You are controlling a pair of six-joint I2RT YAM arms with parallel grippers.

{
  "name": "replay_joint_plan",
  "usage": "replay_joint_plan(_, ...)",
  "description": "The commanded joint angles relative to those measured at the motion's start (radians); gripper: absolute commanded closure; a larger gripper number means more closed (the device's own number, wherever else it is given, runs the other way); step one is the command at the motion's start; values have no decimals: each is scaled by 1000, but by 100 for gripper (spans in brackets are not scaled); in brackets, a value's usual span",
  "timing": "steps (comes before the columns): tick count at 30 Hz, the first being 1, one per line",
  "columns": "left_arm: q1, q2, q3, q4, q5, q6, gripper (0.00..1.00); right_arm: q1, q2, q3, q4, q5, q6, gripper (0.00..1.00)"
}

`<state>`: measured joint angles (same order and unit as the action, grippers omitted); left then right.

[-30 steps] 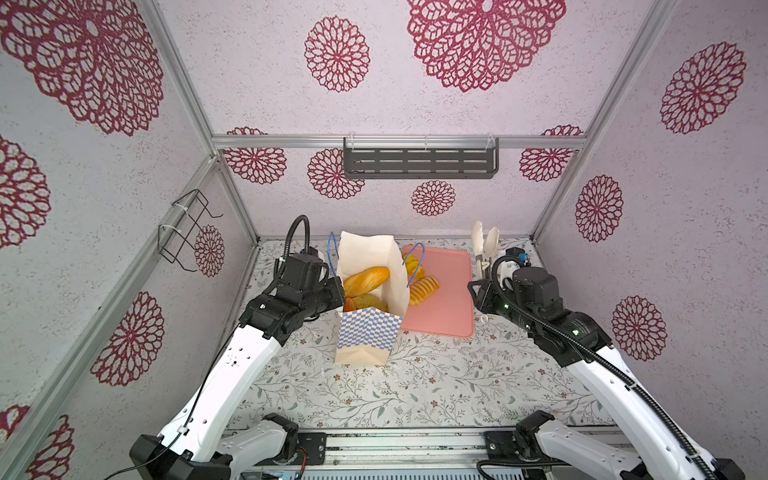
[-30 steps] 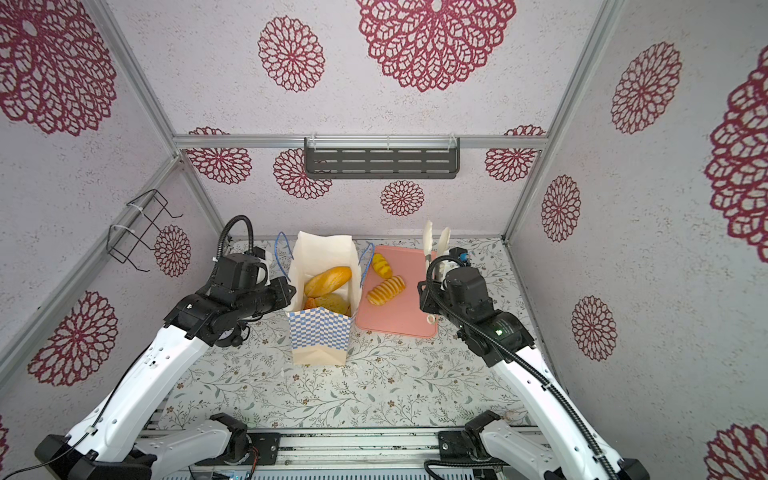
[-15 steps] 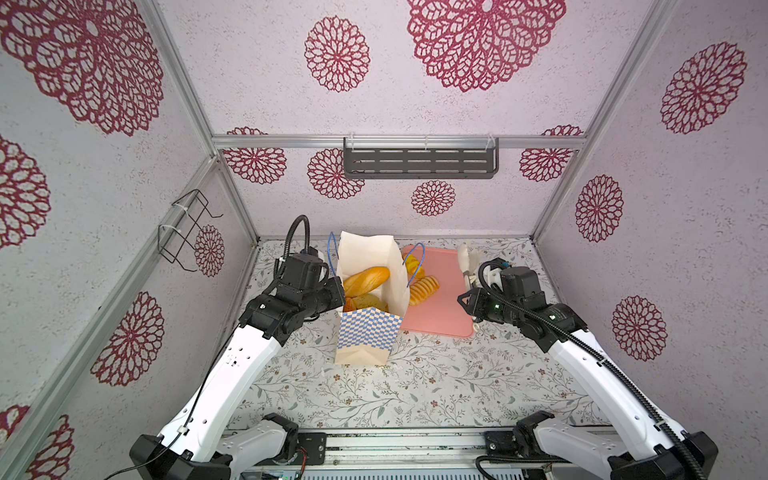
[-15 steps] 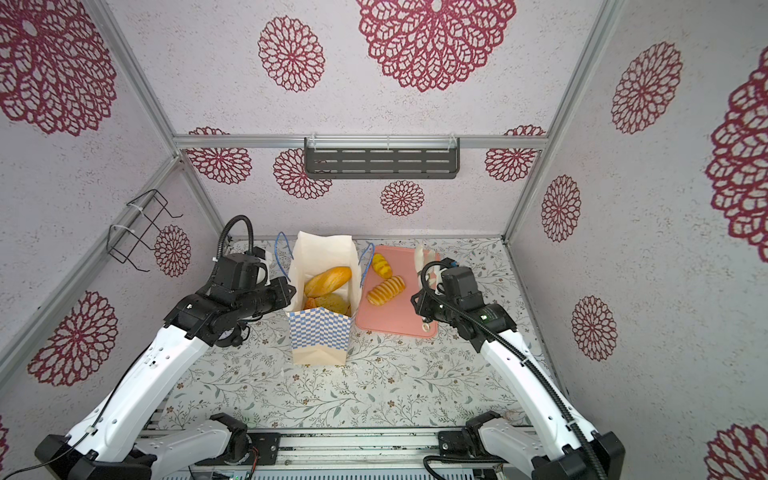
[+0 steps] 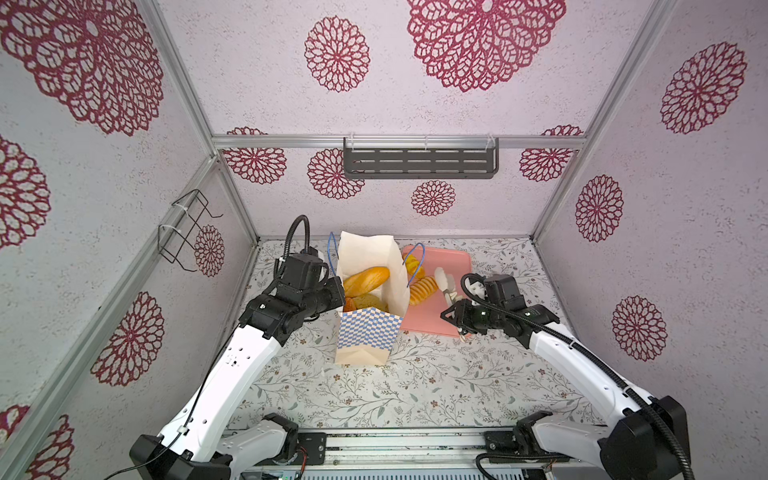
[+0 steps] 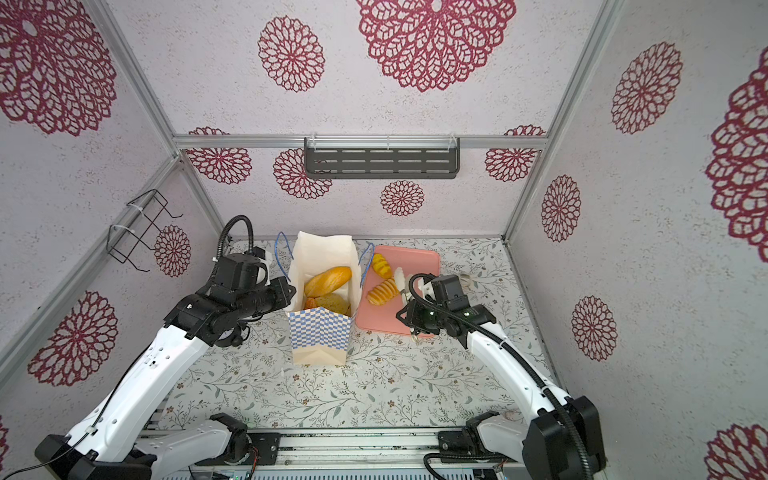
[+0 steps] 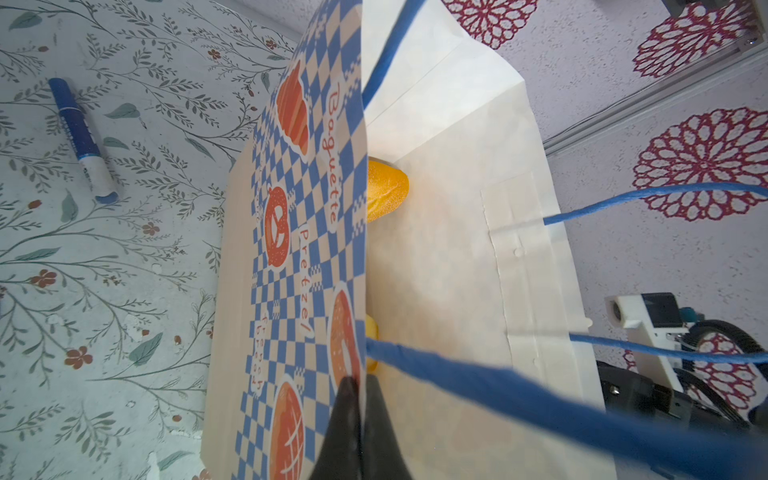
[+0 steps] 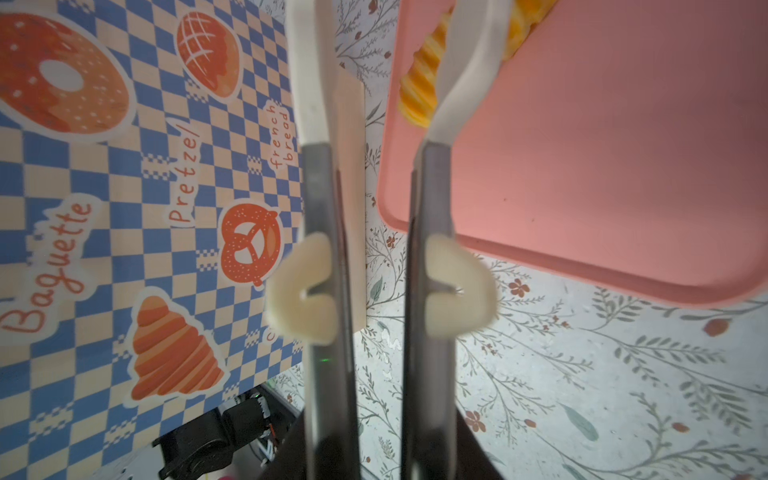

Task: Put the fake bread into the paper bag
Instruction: 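Lower the tongs and close them on the yellow spiral bread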

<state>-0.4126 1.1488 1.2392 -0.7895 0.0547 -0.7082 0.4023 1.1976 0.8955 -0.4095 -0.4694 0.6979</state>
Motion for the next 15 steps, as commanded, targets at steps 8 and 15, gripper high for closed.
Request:
replay_joint_plan(8,-8,-9,13,58,7,-2,100,-11,36,-114,273,-177,153,62)
replay_joint_plan(15,-9,-13,8,57,7,0,100,-16,64,-162,358,-209,203,58)
